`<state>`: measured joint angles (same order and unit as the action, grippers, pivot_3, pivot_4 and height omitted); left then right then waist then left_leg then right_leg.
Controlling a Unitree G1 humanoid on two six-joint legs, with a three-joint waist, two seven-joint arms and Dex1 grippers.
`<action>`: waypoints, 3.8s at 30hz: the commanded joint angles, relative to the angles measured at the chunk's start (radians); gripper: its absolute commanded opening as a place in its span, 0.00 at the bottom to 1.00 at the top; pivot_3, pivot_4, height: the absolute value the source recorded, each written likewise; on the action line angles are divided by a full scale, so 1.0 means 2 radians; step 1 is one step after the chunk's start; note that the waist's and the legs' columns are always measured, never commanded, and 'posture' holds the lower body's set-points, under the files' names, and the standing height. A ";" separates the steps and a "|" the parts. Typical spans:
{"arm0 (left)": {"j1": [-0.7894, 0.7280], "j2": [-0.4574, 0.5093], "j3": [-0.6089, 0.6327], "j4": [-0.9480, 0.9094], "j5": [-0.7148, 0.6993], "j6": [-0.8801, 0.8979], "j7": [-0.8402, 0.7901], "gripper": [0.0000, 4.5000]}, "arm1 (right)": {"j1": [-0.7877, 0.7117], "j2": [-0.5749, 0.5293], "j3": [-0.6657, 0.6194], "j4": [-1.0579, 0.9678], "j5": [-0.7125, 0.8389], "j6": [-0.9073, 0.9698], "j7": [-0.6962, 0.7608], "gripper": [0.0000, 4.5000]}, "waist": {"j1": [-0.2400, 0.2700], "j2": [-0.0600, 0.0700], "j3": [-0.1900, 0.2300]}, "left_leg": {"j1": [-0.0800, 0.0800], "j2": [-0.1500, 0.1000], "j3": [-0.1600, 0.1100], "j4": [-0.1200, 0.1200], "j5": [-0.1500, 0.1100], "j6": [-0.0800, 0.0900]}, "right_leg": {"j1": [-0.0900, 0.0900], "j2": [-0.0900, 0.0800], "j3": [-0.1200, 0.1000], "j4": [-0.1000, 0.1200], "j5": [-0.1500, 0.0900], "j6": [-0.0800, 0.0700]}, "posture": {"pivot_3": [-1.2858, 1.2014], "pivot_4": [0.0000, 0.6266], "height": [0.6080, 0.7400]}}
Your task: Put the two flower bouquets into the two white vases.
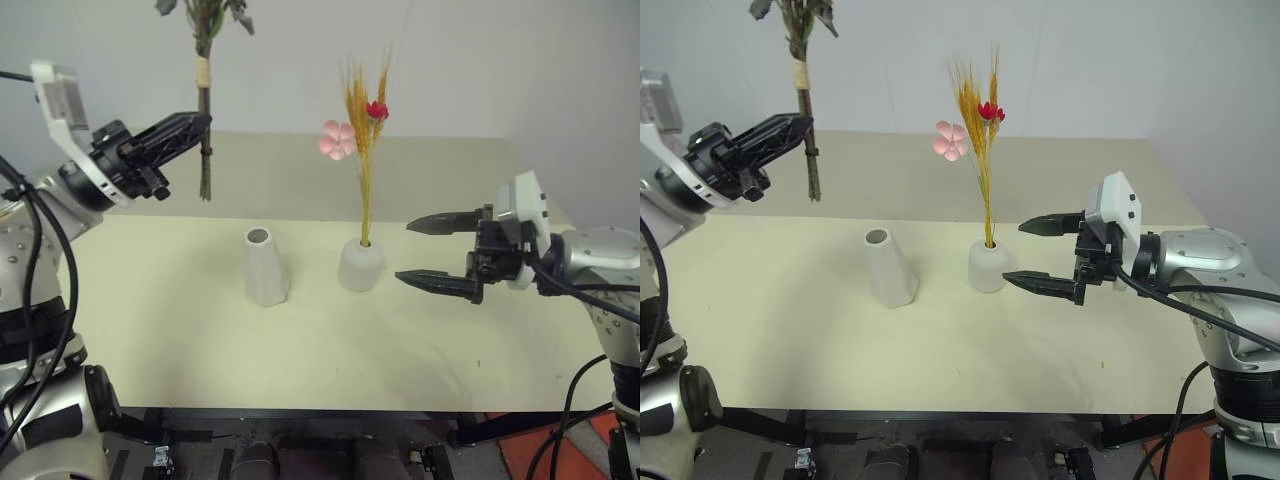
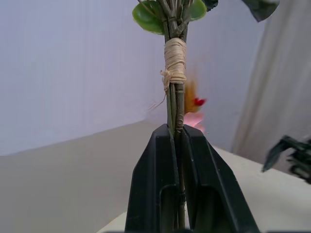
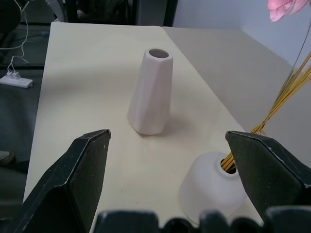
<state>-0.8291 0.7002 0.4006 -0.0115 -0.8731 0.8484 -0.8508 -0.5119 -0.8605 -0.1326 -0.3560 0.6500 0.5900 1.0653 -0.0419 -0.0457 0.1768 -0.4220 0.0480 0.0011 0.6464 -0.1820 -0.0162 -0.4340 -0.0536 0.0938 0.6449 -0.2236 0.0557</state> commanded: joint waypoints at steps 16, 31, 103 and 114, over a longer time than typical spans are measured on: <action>0.023 -0.052 -0.086 0.055 0.073 -0.107 -0.057 0.01 | 0.029 -0.002 -0.043 -0.056 0.020 0.007 -0.054 1.00 | -0.001 0.000 0.000 | 0.000 0.000 0.000 0.000 0.000 0.000 | 0.000 0.000 0.000 0.000 0.001 -0.001 | 0.52 0.24 1.00; 0.094 -0.066 -0.092 0.025 0.099 -0.148 -0.047 0.01 | 0.020 -0.001 -0.038 -0.050 0.021 0.001 -0.081 1.00 | 0.000 0.000 0.000 | 0.000 0.000 0.000 0.000 0.000 0.000 | 0.000 0.000 0.000 0.000 0.001 -0.001 | 0.52 0.24 1.00; 0.163 -0.144 -0.097 -0.017 0.128 -0.274 0.027 0.01 | 0.004 0.044 -0.019 -0.042 -0.016 -0.006 -0.115 1.00 | 0.000 0.000 0.000 | 0.004 0.000 0.000 0.000 0.000 0.000 | 0.005 0.000 0.000 -0.003 0.000 0.000 | 0.52 0.24 1.00; 0.173 -0.120 -0.098 -0.025 0.124 -0.242 0.022 0.48 | 0.006 0.051 -0.016 -0.041 -0.019 -0.009 -0.119 1.00 | -0.001 0.000 0.000 | 0.003 0.000 0.000 0.000 0.000 0.000 | 0.005 0.000 0.000 -0.004 0.000 0.000 | 0.52 0.24 1.00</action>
<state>-0.4701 0.4462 0.1953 -0.0318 -0.6144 0.3690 -0.8046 -0.4918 -0.7597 -0.1564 -0.4208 0.6110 0.5935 0.8320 -0.0429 -0.0458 0.1768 -0.4151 0.0481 0.0011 0.6457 -0.1821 -0.0163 -0.4238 -0.0538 0.0939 0.6372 -0.2233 0.0566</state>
